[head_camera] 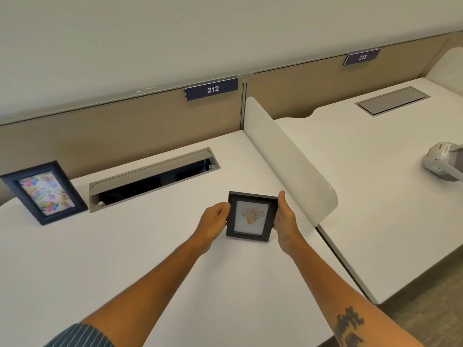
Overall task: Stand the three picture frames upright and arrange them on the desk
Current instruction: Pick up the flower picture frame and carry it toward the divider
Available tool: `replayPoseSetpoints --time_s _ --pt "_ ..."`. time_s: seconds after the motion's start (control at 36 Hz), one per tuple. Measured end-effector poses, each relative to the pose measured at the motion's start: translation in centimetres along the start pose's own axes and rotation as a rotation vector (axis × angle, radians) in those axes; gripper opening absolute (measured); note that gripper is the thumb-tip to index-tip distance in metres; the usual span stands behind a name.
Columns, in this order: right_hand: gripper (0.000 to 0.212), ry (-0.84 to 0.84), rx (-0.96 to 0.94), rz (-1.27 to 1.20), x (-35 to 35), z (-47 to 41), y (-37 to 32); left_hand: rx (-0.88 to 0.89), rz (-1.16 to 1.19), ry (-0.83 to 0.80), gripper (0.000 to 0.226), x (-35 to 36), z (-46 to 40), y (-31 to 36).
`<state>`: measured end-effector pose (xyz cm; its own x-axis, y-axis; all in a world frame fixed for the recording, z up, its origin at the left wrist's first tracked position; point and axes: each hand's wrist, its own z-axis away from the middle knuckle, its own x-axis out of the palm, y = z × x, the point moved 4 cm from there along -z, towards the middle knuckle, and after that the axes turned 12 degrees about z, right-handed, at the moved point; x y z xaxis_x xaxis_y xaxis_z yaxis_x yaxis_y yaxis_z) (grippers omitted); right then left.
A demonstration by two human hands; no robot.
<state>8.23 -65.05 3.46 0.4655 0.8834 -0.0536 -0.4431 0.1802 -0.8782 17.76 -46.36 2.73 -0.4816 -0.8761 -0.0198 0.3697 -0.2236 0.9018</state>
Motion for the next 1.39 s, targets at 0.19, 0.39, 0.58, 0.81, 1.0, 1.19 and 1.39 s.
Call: replayPoseSetpoints --time_s 0.19,0.39,0.58,0.81,1.0,1.19,1.39 --pt "0.069 -0.021 0.002 0.014 0.1 -5.0 -3.6 0.022 0.030 0.028 0.032 -0.1 -4.1 3.1" --pt "0.057 0.012 -0.014 0.017 0.9 -10.0 -7.0 0.030 0.047 0.050 0.028 -0.6 -7.9 6.2" --pt "0.057 0.070 -0.020 0.017 2.1 -14.7 -9.5 0.022 0.078 0.048 0.032 -2.0 -12.7 7.8" --pt "0.061 0.076 -0.027 0.013 3.4 -21.9 -12.4 0.045 0.081 0.062 0.032 -3.3 -18.8 10.5" --pt "0.061 0.064 -0.029 -0.004 4.1 -27.8 -14.0 0.063 0.073 0.092 0.045 -4.0 -24.2 12.6" --pt "0.061 0.031 -0.009 0.012 4.9 -30.9 -14.2 0.051 0.083 0.094 0.033 -4.6 -27.2 13.1" --pt "0.061 0.016 -0.008 0.038 5.8 -31.8 -14.3 0.042 0.103 0.106 0.035 -5.3 -28.1 13.0"
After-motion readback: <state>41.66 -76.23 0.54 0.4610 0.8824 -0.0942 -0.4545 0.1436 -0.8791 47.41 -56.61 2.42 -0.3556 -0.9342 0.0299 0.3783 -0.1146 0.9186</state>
